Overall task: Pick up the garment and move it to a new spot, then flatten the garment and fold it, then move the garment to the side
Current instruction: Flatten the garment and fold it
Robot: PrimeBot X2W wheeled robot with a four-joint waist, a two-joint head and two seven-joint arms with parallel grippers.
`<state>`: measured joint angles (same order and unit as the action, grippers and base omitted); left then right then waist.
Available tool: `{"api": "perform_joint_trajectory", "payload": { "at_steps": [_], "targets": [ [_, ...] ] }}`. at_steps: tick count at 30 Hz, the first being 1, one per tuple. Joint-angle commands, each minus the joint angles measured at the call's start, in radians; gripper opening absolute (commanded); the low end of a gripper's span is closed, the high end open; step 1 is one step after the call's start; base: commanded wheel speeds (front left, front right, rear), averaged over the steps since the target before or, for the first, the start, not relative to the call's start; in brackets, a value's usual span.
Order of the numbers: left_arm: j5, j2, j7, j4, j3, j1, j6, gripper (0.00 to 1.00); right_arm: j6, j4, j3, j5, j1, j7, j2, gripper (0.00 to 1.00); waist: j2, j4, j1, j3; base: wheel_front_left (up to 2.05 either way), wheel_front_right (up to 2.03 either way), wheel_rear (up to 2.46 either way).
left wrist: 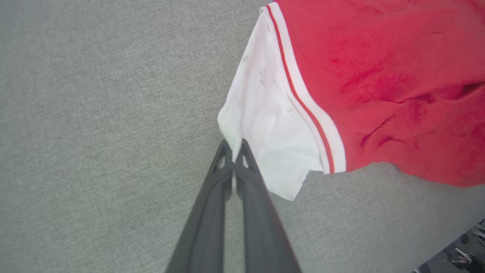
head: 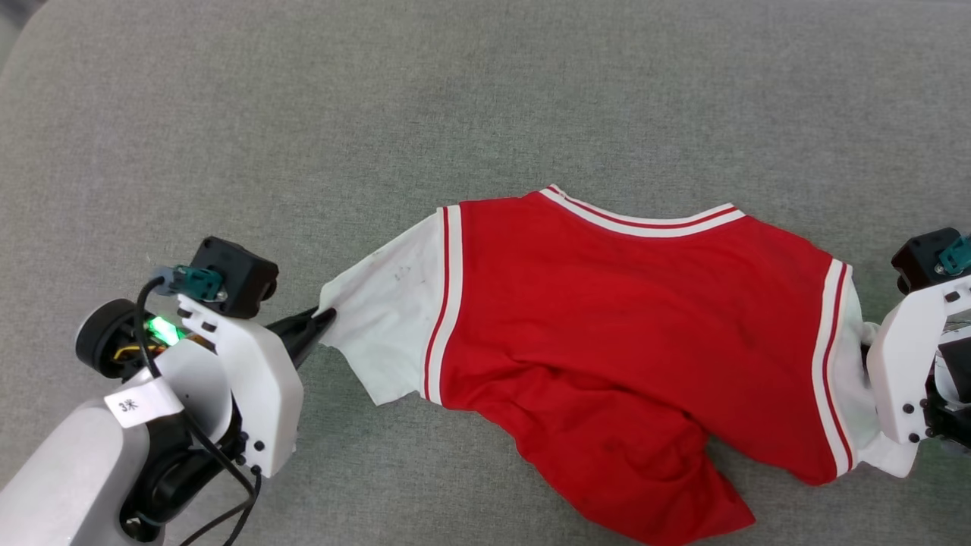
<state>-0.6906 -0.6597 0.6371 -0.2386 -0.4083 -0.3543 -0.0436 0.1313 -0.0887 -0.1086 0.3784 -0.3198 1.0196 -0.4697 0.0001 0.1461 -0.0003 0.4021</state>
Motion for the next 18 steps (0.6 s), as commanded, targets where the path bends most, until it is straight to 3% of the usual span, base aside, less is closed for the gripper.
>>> {"api": "perform_joint_trajectory", "payload": {
  "at_steps": [1,10,18],
  "targets": [
    [0.001,-0.005,-0.006,0.002,0.006,-0.012,0.002,0.00,-0.001,-0.068,-0.029,0.008,0.036,-0.001,0.028,0.00,-0.0001,-0.005,0.0003,-0.008,0.00,0.00,0.00],
    [0.005,-0.013,-0.065,0.009,0.054,0.019,0.033,0.00,-0.001,-0.022,0.048,0.007,-0.069,-0.146,-0.011,0.00,-0.0001,-0.044,0.0003,-0.109,0.00,0.00,0.00],
    [0.036,-0.038,-0.131,-0.030,0.100,0.038,0.061,0.00,-0.001,0.044,0.113,0.019,-0.119,-0.192,-0.039,0.00,-0.0001,-0.066,0.0003,-0.213,0.00,0.00,0.00]
  ]
}}
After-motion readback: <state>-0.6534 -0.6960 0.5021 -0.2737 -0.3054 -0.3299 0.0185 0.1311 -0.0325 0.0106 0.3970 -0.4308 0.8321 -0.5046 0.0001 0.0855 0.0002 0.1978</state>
